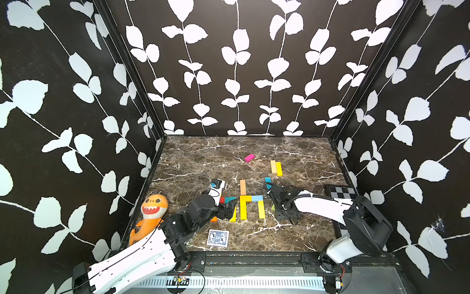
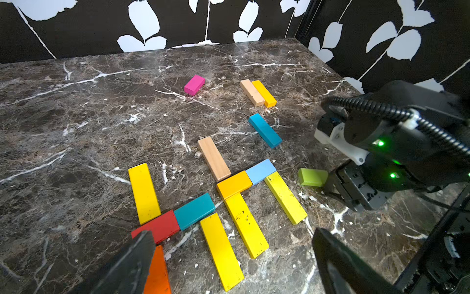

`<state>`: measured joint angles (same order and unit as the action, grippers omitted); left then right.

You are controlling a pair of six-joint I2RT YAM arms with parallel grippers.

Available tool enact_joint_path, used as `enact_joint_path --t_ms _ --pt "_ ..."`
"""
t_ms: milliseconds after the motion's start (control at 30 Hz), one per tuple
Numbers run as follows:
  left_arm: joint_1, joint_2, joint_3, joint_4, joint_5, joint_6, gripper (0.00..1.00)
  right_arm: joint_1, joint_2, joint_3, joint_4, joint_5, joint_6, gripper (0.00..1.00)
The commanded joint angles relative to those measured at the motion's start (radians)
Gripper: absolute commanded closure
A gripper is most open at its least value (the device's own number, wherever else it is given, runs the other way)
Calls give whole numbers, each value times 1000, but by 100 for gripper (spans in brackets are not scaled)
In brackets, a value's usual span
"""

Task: Assemble the letter h with building blocks
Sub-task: Assemble the building block at the center of the board.

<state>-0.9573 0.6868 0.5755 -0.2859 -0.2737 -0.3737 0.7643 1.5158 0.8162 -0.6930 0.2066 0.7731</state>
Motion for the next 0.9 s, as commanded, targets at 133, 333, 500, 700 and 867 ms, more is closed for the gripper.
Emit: enact_joint_path --t_ms 133,333,500,700,867 --pt "3 -38 -3 1 -16 7 1 -8 -112 -2 102 -32 127 17" --pt "3 -39 1 0 -12 12 1 -8 -63 6 132 -116 307 11" --pt "3 -48 3 -5 -10 13 1 -8 -47 15 122 -78 398 12" --pt "3 -61 6 -14 -13 18 1 -12 21 55 88 -54 420 14" --pt "3 -70 5 -18 -16 21 1 -21 76 87 102 -65 394 18"
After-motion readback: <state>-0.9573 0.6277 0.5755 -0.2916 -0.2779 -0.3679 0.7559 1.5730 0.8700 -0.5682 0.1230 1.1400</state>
